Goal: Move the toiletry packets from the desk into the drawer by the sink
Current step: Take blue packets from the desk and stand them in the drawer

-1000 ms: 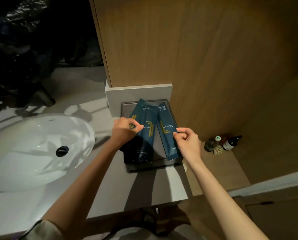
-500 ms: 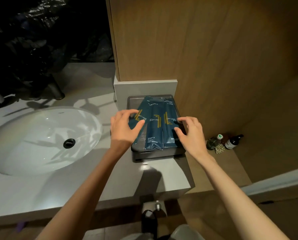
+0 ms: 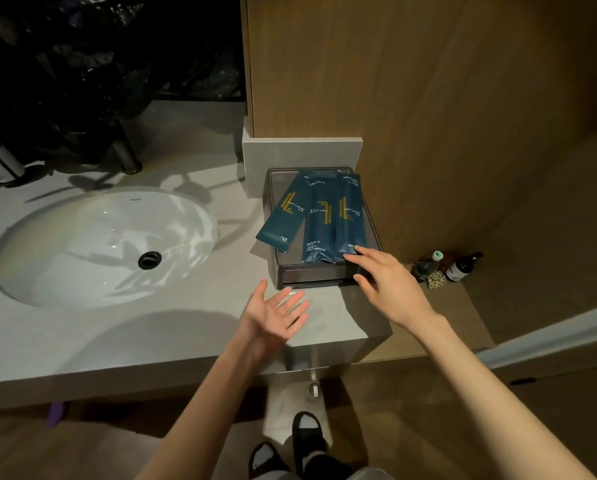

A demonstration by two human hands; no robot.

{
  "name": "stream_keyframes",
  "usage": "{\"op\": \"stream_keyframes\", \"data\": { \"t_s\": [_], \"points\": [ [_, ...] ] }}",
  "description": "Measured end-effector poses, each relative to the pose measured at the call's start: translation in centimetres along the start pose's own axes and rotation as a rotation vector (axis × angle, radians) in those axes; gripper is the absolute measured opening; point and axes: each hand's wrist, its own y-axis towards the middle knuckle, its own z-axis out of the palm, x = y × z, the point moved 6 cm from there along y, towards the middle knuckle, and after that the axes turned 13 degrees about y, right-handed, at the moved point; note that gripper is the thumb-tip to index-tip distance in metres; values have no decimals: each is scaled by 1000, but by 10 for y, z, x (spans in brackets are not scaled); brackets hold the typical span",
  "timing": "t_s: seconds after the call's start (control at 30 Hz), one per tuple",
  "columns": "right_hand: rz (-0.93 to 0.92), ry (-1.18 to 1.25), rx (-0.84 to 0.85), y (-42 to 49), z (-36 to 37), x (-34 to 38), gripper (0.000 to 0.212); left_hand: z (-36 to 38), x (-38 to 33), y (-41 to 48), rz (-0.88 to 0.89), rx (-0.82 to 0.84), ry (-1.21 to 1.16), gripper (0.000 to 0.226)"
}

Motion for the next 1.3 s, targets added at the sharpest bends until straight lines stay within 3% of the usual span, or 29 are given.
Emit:
{"op": "stream_keyframes", "data": {
  "t_s": [0.23,0.6,0.77,0.97,1.3],
  "points": [
    [-18,-118,46,6,0,-2,44,14,-6,8,87,37,-58,76],
    [-61,-185,128,13,-7,-2,44,8,25,-6,157,-120,206,92],
    [-77,-193,150,14,-9,-1,43,-10,51,-20,162,-171,506,74],
    [-103,-194,167,15,-8,-2,44,-20,68,-31,136,-268,537,43],
    [-140,-207,166,15,-7,-2,45,-22,98,-66,98,-288,627,38]
  ]
}}
